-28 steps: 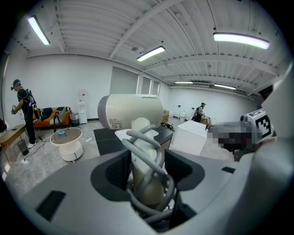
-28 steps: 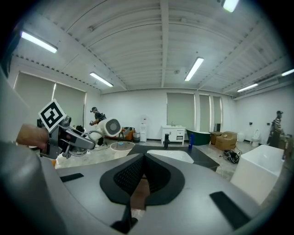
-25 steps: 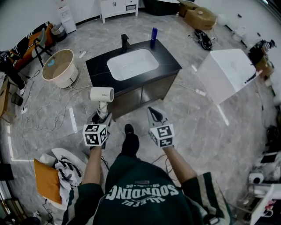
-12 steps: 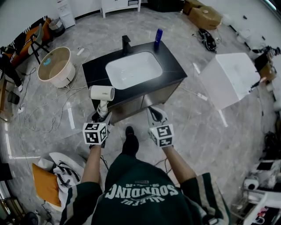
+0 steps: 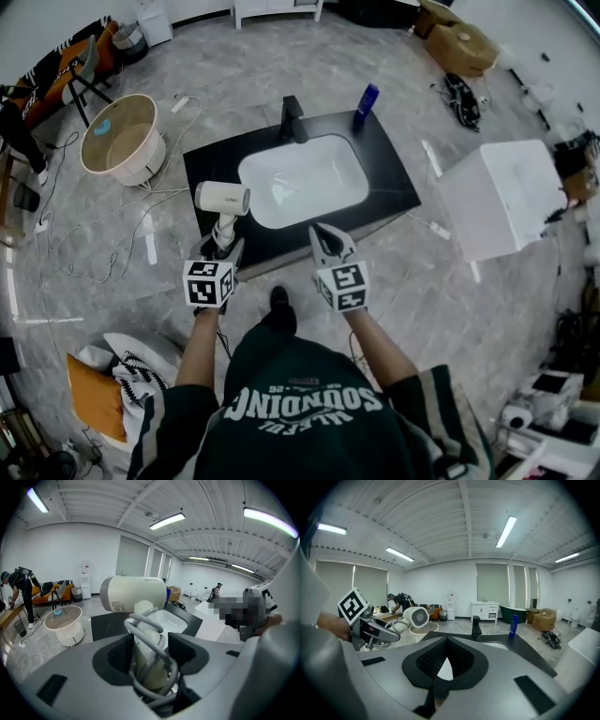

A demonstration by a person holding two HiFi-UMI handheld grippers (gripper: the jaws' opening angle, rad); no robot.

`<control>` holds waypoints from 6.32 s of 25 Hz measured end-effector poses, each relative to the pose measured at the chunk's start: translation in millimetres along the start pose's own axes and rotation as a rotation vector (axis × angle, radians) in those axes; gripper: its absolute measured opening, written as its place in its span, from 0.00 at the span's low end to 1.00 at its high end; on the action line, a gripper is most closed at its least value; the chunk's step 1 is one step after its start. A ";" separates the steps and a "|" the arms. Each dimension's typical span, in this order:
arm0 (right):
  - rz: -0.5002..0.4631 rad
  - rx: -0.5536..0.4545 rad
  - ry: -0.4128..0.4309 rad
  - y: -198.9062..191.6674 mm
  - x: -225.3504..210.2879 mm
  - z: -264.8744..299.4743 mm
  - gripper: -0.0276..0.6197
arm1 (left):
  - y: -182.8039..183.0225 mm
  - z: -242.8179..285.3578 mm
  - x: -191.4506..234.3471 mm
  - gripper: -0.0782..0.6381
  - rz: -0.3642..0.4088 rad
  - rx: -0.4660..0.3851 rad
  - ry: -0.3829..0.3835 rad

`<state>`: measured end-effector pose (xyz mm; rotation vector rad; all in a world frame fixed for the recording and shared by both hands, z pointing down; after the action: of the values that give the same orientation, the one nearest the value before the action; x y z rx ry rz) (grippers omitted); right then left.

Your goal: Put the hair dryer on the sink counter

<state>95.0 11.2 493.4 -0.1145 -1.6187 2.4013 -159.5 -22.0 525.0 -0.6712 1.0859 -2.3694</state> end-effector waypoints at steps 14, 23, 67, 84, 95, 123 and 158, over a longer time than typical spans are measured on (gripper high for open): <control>-0.049 0.022 0.079 45.0 4.3 106.8 0.04 | 28.1 45.0 77.3 0.42 -0.086 0.015 0.043; -0.059 -0.004 0.163 52.0 6.2 142.5 0.04 | 36.5 53.3 84.0 0.42 -0.116 0.013 0.096; -0.133 0.123 0.463 31.4 -23.5 235.5 0.04 | 9.1 133.2 92.5 0.42 -0.369 0.064 0.297; -0.109 0.167 0.426 30.9 -34.0 253.9 0.04 | 10.5 189.2 153.1 0.42 -0.379 0.150 0.308; -0.091 0.212 0.360 23.2 -58.0 257.0 0.04 | 2.6 217.6 175.6 0.42 -0.424 0.231 0.314; -0.086 0.183 0.424 21.5 -115.2 259.6 0.04 | 14.1 189.1 139.7 0.50 -0.353 0.148 0.491; 0.026 -0.065 0.290 84.1 -161.1 226.1 0.04 | 191.6 167.3 3.4 0.11 0.028 -0.305 0.188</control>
<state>192.7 -261.9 491.1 -0.4740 -1.5667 2.2256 -26.2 -231.9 471.5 -0.5357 1.5486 -2.3003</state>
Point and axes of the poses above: the fingertips, and each gripper's own axes: z forward along the fingers, x to its left, y out of its top, the point moved 7 cm from there along -z, backward along the fingers, and after that the axes turned 8 degrees about -y, right-handed, at the moved point
